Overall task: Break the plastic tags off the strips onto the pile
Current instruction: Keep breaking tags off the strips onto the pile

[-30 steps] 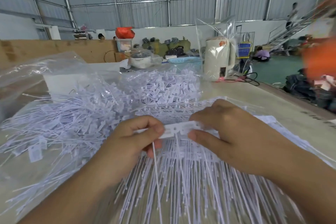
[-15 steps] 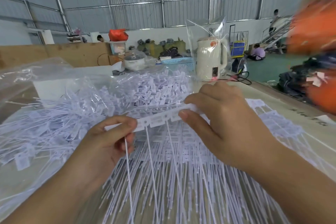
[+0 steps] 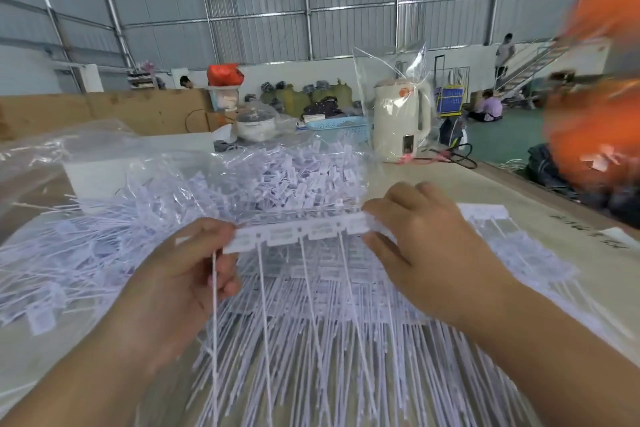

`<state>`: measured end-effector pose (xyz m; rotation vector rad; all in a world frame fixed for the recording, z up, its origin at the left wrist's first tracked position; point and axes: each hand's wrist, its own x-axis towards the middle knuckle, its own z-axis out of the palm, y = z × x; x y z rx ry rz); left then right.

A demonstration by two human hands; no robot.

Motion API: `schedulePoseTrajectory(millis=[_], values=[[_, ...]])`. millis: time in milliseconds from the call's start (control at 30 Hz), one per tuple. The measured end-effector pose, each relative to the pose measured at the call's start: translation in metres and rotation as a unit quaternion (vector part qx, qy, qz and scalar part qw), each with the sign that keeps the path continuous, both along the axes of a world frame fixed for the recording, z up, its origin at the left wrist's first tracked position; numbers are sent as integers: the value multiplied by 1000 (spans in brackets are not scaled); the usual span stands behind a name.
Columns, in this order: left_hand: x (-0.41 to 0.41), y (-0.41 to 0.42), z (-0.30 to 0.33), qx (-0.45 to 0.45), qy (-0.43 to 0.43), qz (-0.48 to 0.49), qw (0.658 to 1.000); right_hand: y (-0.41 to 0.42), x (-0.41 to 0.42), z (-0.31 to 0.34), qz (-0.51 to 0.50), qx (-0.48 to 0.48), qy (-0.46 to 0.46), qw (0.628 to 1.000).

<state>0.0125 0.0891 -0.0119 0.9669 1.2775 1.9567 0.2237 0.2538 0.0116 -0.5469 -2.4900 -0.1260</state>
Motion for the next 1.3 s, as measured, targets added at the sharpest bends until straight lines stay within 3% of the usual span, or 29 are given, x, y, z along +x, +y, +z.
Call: schedulePoseTrajectory(millis=[133,300,467,633,767,833,1033,1300], values=[[13,9,-2,-57,76,114,989,-5,0,7,-25,115,98,988],[19,14,-10,-73,180,107,975,-24,-5,13,11,185,168,968],[16,9,-5,-27,32,25,999,-21,-1,12,-10,109,85,990],[6,3,-1,8,-109,-40,993,-11,0,10,-1,39,-15,999],[20,5,-1,-33,-3,-38,999,-14,-4,4,95,-25,3,995],[30,8,-2,-42,47,-39,997,-19,-7,0,156,-111,31,981],[37,3,-1,-95,247,-44,963,-17,-14,-9,211,-181,-33,960],[39,-2,8,-107,234,-17,966,-15,-18,-17,220,-239,-18,946]])
